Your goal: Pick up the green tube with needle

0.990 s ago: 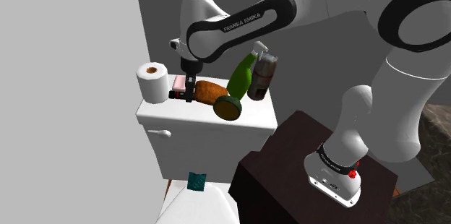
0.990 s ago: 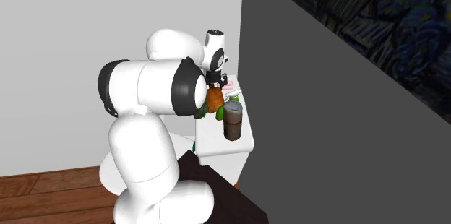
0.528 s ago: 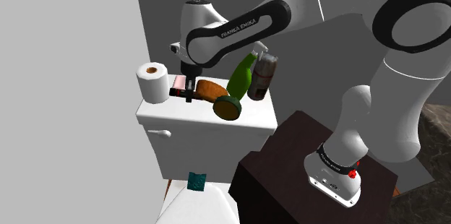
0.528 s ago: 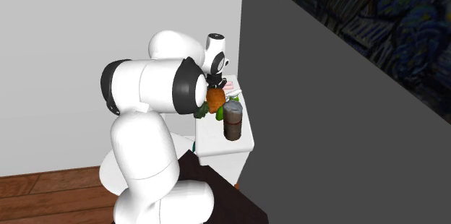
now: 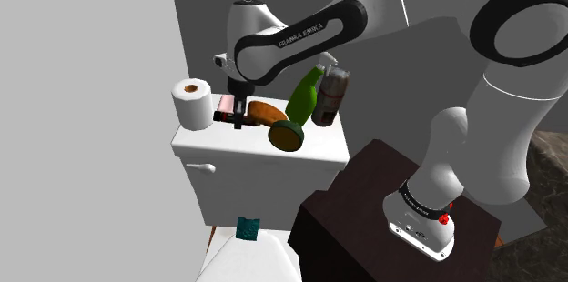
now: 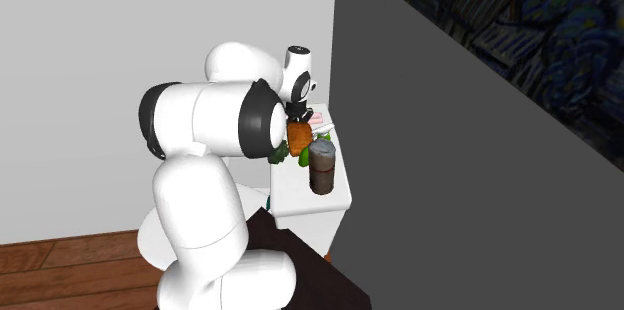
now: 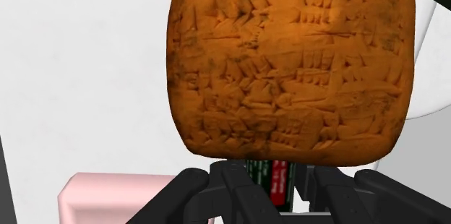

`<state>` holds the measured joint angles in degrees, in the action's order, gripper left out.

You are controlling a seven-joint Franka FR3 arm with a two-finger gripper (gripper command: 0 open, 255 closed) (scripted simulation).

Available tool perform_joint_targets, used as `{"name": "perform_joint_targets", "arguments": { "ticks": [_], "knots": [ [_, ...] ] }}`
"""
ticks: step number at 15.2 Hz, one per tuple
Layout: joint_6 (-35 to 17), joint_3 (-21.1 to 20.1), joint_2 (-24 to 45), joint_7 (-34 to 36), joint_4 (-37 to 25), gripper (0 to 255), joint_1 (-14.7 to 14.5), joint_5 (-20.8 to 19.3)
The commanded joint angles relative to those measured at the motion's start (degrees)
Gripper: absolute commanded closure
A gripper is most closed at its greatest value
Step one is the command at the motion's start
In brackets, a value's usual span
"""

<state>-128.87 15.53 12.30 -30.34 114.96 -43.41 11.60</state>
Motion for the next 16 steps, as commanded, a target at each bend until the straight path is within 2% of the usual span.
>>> {"name": "perform_joint_targets", "arguments": {
  "ticks": [1,14,16],
  "knots": [
    [1.01,0.03,-0.56,0.31,-0.24,255,-0.11,-0.32],
    [9.93,0.50,-4.73,2.48,-5.32,255,-0.38,-2.61],
    [10.04,0.51,-4.77,2.50,-5.39,255,-0.38,-2.63]
  ]
}}
